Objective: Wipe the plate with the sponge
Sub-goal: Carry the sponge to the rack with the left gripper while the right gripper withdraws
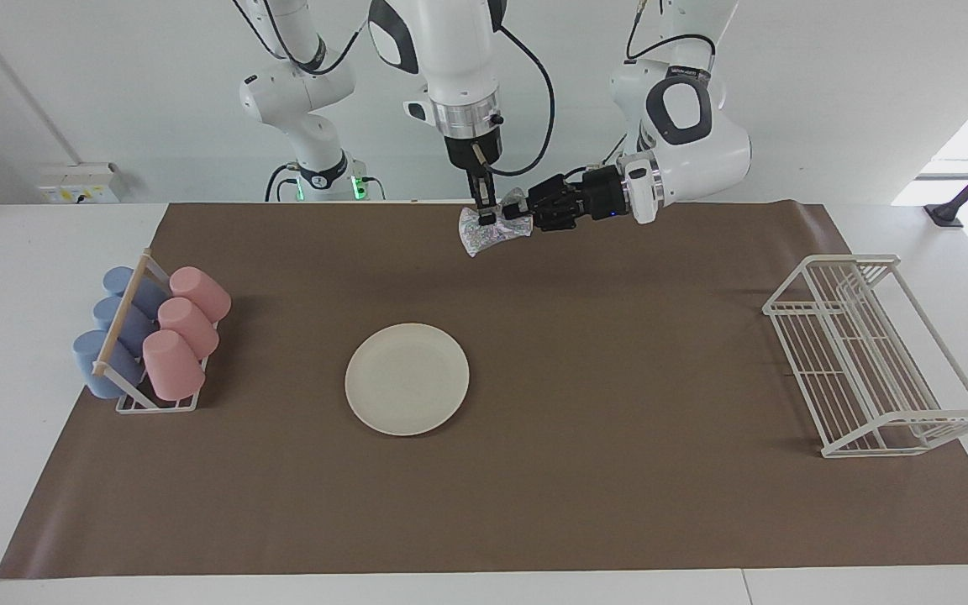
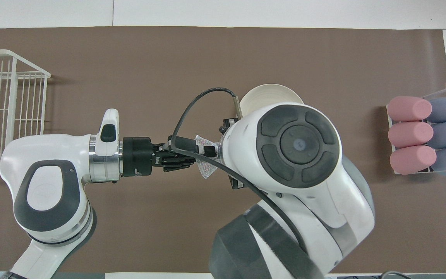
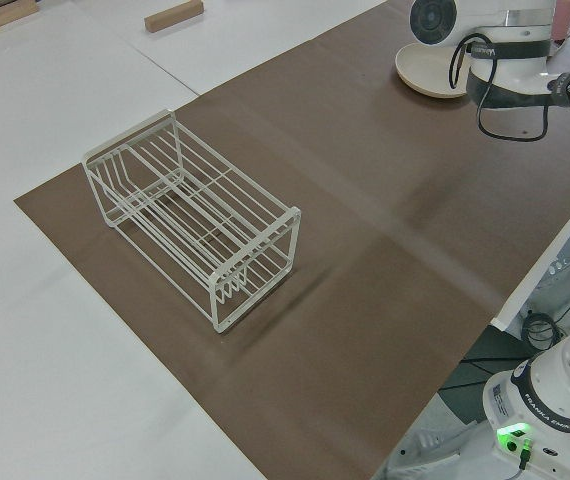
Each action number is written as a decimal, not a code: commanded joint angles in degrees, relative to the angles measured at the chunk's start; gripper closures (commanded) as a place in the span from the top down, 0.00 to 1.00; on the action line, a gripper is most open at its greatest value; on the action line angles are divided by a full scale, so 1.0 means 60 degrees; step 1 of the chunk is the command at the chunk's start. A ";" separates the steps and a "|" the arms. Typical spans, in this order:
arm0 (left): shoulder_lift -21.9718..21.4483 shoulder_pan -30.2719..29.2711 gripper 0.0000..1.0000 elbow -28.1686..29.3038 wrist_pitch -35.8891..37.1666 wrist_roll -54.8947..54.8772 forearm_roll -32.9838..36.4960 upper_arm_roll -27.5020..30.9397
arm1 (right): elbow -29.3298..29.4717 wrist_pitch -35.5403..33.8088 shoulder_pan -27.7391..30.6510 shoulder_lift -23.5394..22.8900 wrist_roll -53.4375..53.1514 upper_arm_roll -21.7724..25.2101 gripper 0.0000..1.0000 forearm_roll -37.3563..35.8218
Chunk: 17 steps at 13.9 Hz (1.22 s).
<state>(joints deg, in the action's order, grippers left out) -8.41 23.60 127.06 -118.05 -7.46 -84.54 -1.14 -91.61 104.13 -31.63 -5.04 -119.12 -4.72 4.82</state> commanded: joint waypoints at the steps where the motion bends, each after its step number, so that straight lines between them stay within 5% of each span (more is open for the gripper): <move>1: -0.0063 -0.0023 0.00 -0.0068 0.0222 0.0639 -0.0045 0.0029 | 0.0063 -0.0084 0.0057 -0.0010 0.0048 -0.0048 0.00 -0.0261; 3: -0.0078 -0.0052 0.00 -0.0068 0.0251 0.0832 -0.0016 0.0043 | 0.0063 -0.0113 0.0057 0.0033 0.0063 -0.0033 0.00 -0.0261; 4: -0.0078 -0.0052 0.00 -0.0053 0.0251 0.0833 0.0028 0.0043 | 0.0034 -0.0128 0.0086 0.0179 0.0237 -0.0033 0.77 -0.0261; 5: -0.0093 -0.0052 0.00 -0.0053 0.0251 0.0833 0.0130 0.0043 | -0.0054 -0.0113 0.0115 0.0224 0.0442 -0.0033 1.00 -0.0275; 9: -0.0108 -0.0212 0.00 -0.0038 0.0251 0.1110 0.0582 0.0058 | -0.0653 -0.0172 0.0699 0.0838 0.2180 0.0040 1.00 -0.0275; 14: -0.0035 -0.1235 0.00 -0.0199 0.0732 0.1492 0.2323 0.0058 | -0.0670 -0.1706 0.2367 0.1118 0.7727 0.0084 1.00 -0.0261; 17: 0.0053 -0.1678 0.00 -0.0287 0.0720 0.1434 0.4444 0.0058 | -0.0699 -0.2251 0.4154 0.1118 1.2046 0.0099 1.00 -0.0231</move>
<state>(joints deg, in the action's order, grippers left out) -8.45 14.73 126.38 -114.75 0.26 -64.56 -0.54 -93.97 91.36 -12.51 0.48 -61.46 -3.59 4.06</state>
